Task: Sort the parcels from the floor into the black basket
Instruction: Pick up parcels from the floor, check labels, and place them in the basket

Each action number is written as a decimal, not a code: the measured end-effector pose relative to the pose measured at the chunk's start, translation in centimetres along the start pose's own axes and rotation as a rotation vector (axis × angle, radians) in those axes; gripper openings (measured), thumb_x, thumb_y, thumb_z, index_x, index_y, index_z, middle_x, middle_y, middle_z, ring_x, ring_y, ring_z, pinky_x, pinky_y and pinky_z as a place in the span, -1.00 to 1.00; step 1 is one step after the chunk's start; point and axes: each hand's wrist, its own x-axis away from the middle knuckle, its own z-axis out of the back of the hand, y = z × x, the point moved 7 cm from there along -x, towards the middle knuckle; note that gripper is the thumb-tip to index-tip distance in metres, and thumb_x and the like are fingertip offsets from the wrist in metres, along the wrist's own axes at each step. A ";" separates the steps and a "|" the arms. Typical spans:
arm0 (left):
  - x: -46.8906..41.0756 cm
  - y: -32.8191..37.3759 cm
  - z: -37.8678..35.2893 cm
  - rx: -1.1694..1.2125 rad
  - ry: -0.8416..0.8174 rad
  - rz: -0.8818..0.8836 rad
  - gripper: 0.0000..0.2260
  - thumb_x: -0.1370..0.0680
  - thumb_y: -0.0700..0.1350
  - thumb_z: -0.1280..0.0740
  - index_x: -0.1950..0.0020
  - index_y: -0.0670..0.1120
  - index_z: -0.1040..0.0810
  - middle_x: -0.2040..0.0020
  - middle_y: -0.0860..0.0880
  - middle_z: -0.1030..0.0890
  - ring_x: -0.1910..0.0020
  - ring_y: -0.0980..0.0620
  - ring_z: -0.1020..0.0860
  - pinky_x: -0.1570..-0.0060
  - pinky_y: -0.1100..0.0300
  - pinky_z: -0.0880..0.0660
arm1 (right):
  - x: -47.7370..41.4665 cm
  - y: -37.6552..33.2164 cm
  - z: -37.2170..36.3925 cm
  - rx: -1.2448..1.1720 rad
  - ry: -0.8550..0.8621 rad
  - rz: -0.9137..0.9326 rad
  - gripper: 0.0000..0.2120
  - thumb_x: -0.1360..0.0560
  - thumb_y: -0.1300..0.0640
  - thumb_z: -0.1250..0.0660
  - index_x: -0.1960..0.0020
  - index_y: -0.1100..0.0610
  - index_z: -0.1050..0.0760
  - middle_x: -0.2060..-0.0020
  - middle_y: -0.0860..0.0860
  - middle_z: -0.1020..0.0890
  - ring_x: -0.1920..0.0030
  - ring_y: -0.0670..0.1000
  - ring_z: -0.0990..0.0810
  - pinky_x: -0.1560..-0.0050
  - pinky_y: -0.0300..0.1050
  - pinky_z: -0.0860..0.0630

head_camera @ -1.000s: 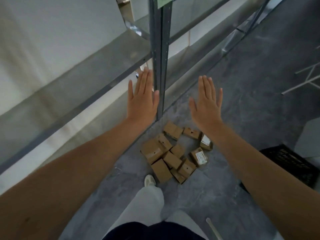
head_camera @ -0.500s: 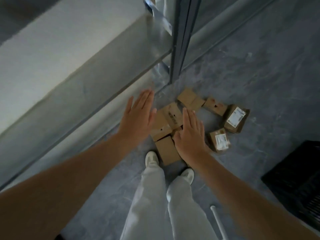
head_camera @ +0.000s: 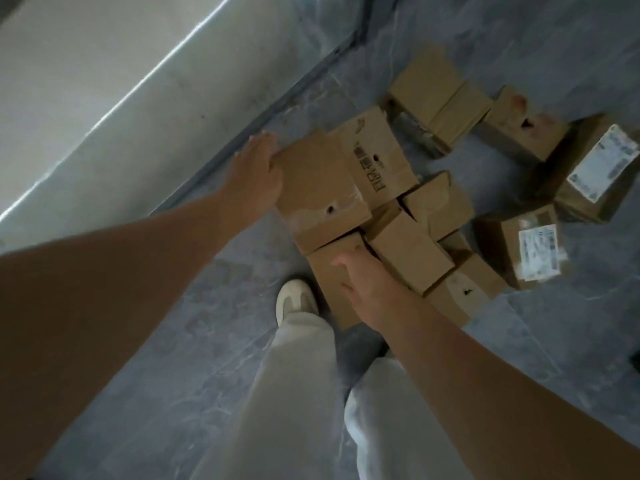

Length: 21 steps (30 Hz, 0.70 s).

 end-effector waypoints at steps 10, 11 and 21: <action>2.3 1.5 1.4 0.375 -0.025 0.140 -0.75 -0.64 -0.22 -0.04 0.01 -0.05 -0.50 0.18 -0.08 -0.46 0.25 0.06 -0.41 0.33 0.29 -0.30 | 2.2 -1.7 -2.9 -0.253 -0.139 -0.038 -0.75 -0.29 0.26 -0.33 0.02 0.18 -0.46 0.00 0.09 -0.53 -0.02 0.00 -0.57 -0.25 0.08 -0.51; 3.3 2.5 2.7 0.421 0.001 0.145 -0.76 -0.64 -0.21 -0.05 -0.01 -0.03 -0.50 0.16 -0.07 -0.48 0.23 0.06 -0.42 0.29 0.25 -0.32 | 3.5 -2.4 -3.0 -0.274 -0.144 -0.045 -0.62 -0.25 0.27 -0.32 -0.08 0.23 -0.45 -0.12 0.14 -0.52 -0.13 0.05 -0.55 -0.28 0.08 -0.49; 15.0 17.5 20.7 0.594 0.174 0.035 -0.67 -0.64 -0.13 -0.11 -0.35 0.03 -0.50 0.06 0.15 -0.57 0.21 0.32 -0.48 0.32 0.53 -0.37 | 23.3 -16.8 4.2 -0.116 0.072 0.259 -0.52 -0.47 0.50 -0.13 -0.33 0.19 -0.34 0.21 0.05 -0.41 0.25 -0.01 -0.43 -0.37 0.28 -0.37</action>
